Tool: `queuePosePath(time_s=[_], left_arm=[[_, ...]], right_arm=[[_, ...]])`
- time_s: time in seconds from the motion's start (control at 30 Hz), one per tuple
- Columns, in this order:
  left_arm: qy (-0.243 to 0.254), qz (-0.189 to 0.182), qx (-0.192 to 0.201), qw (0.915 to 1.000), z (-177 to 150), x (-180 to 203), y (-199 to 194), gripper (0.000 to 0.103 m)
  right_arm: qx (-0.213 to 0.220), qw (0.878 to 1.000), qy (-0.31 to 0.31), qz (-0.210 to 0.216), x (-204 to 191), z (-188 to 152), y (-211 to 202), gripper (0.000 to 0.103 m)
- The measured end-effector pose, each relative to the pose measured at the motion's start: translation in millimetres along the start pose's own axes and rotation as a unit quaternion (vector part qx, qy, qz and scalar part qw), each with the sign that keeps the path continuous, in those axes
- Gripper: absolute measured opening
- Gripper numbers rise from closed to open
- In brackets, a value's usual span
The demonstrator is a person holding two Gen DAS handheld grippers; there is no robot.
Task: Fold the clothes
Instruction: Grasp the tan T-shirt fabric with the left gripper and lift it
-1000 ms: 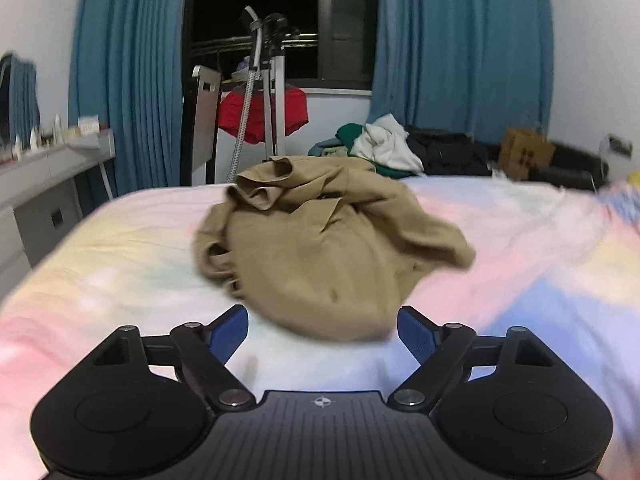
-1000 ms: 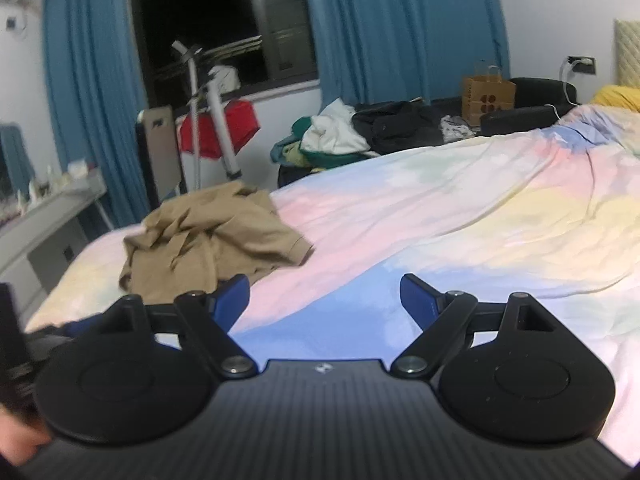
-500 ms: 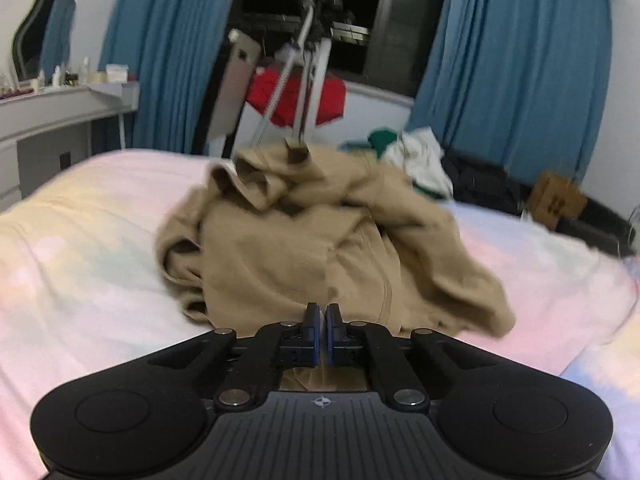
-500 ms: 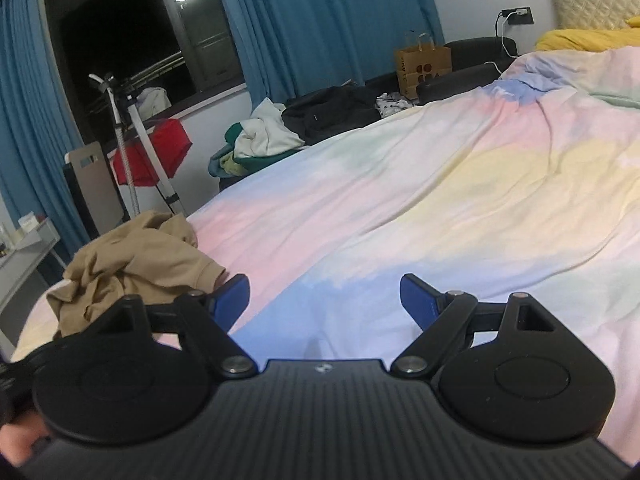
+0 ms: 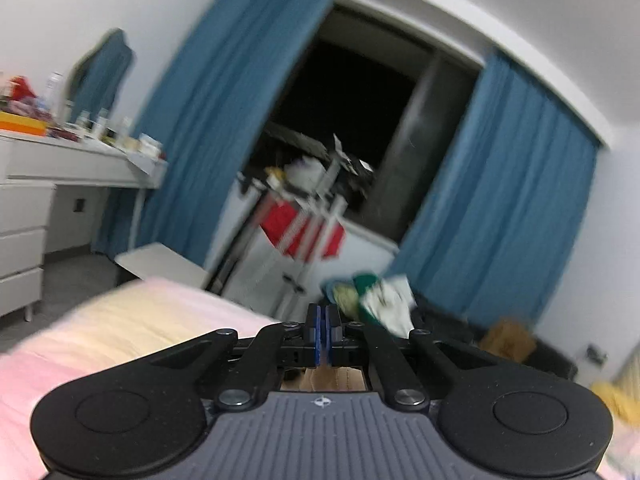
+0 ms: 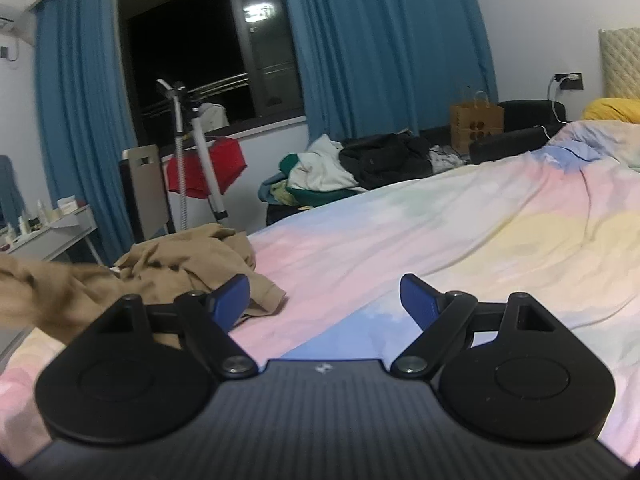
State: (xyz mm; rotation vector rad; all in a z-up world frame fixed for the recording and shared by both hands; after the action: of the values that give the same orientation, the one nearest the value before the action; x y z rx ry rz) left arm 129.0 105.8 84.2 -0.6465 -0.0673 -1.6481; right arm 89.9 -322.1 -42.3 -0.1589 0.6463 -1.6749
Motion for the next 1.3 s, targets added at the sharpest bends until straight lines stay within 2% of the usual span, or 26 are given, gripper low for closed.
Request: queuePosePath(time_s=[0.03,0.1,0.17,0.23,0.3,0.33,0.4,0.43,0.47,0.53,0.6,0.63,0.7,0.77,0.83,0.9,0.97,1.03,1.1,1.13,1.17,1.3], left_arm=[[-0.014,0.011,0.013,0.9998,10,-14,-8,0.002],[-0.038,0.066,0.031,0.9966,20,-50,-5,0.002],[-0.030,0.130,0.012,0.9910,18,-83,15,0.002],[-0.035,0.179,-0.056,0.9816,3,-117,47,0.003],[-0.049,0.221,-0.112,0.9675,-10,-140,67,0.003],[-0.057,0.229,-0.132,0.9629,-13,-146,73,0.005],[-0.066,0.244,-0.151,0.9558,-16,-150,74,0.025],[-0.052,0.253,-0.155,0.9534,-18,-143,72,0.049],[-0.037,0.263,-0.160,0.9508,-19,-136,69,0.060],[0.001,0.277,-0.157,0.9481,-24,-119,61,0.063],[0.045,0.273,-0.148,0.9495,-31,-90,55,0.066],[0.065,0.258,-0.145,0.9529,-41,-72,52,0.066],[0.100,0.207,-0.155,0.9608,-65,-36,53,0.066],[0.123,0.152,-0.177,0.9644,-97,-6,61,0.064],[0.137,0.100,-0.208,0.9633,-123,21,78,0.063],[0.163,0.063,-0.229,0.9577,-151,39,99,0.055],[0.190,0.050,-0.240,0.9508,-178,50,115,0.050],[0.192,0.042,-0.250,0.9480,-196,52,128,0.046],[0.176,0.038,-0.257,0.9494,-207,50,150,0.038],[0.172,0.034,-0.256,0.9507,-211,50,163,0.026],[0.171,0.031,-0.252,0.9521,-211,49,165,0.009],[0.151,0.020,-0.225,0.9624,-193,44,152,0.005]], right_arm=[[-0.007,1.000,0.002,0.006,-3,-1,-2,0.084],[-0.026,0.999,0.005,0.023,-10,-6,-3,0.084],[-0.047,0.998,0.010,0.046,-21,-11,0,0.084],[-0.067,0.996,0.011,0.064,-32,-17,4,0.084],[-0.081,0.994,-0.002,0.075,-45,-22,8,0.084],[-0.087,0.993,-0.009,0.081,-51,-24,10,0.084],[-0.092,0.992,-0.023,0.082,-59,-28,13,0.084],[-0.094,0.992,-0.029,0.082,-63,-31,14,0.084],[-0.097,0.991,-0.034,0.082,-65,-33,15,0.084],[-0.102,0.991,-0.038,0.082,-67,-38,16,0.084],[-0.107,0.991,-0.033,0.076,-66,-40,17,0.084],[-0.109,0.991,-0.030,0.072,-63,-42,17,0.084],[-0.113,0.991,-0.018,0.066,-57,-43,15,0.084],[-0.111,0.991,-0.002,0.070,-52,-41,14,0.084],[-0.107,0.992,0.010,0.072,-47,-39,13,0.084],[-0.104,0.992,0.018,0.073,-42,-37,14,0.084],[-0.104,0.992,0.026,0.074,-37,-37,17,0.084],[-0.106,0.991,0.031,0.075,-35,-38,23,0.084],[-0.110,0.991,0.028,0.075,-33,-40,31,0.084],[-0.112,0.990,0.028,0.077,-33,-41,35,0.084],[-0.114,0.990,0.028,0.079,-33,-42,38,0.084],[-0.120,0.990,0.010,0.078,-38,-46,53,0.084]])
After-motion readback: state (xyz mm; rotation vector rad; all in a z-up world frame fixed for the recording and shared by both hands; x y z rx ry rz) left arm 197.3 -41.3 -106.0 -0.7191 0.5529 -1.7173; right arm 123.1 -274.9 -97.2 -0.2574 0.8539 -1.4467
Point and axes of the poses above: each gripper's, at about its wrist camera, not at the fingertips, and y roughly the way its jaws point, x to its right, z to its top, the point moved 7 cm from there along y, roughly the way its jaws point, and after that the axes turned 13 degrees about -x, right-handed, at the moved point
